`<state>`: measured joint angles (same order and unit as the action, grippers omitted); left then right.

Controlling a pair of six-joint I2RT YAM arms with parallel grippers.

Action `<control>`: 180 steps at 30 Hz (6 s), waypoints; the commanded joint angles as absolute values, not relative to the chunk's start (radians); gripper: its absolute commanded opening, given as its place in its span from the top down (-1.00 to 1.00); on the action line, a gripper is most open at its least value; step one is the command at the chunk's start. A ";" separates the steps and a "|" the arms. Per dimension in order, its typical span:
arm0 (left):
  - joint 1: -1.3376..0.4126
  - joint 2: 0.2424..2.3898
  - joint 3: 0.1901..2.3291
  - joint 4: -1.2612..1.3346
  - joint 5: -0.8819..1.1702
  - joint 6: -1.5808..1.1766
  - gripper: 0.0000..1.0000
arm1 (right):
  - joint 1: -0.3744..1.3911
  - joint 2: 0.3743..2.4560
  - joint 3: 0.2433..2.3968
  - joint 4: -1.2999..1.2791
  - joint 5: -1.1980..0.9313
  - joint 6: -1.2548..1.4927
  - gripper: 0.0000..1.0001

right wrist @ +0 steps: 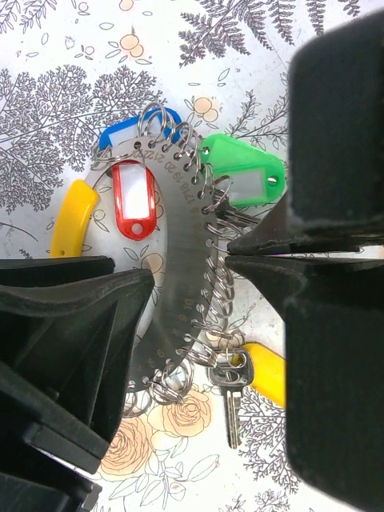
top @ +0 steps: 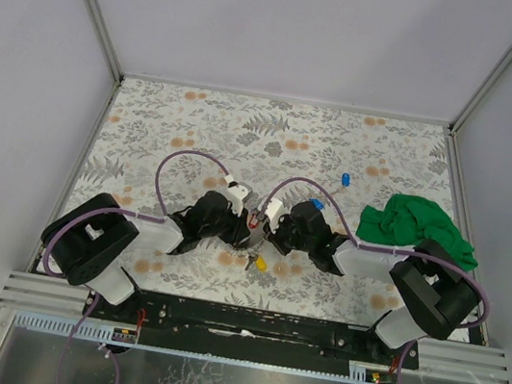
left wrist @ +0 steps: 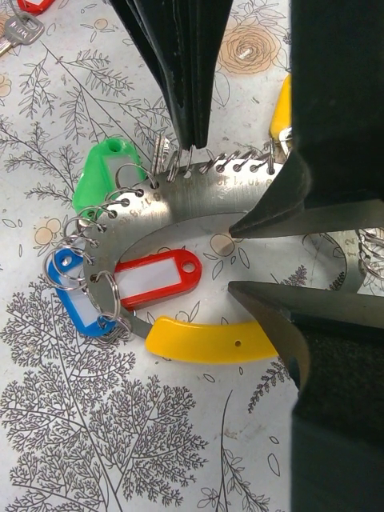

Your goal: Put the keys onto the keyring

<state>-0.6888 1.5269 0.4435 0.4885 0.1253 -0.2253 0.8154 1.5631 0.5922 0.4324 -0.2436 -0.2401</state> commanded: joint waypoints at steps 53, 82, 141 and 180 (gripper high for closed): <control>-0.606 1.534 0.425 0.561 0.258 -0.272 0.45 | 0.741 1.481 0.465 0.672 -0.383 -0.138 0.43; -0.606 1.538 0.428 0.557 0.269 -0.272 0.45 | 0.740 1.627 0.689 0.380 -0.321 0.022 0.45; -0.589 1.462 0.310 0.833 0.368 -0.280 0.45 | 0.744 1.553 0.587 0.652 -0.568 -0.431 0.99; -0.589 1.483 0.247 1.220 0.681 0.010 0.45 | 0.647 1.453 0.666 0.382 -0.877 -0.743 0.91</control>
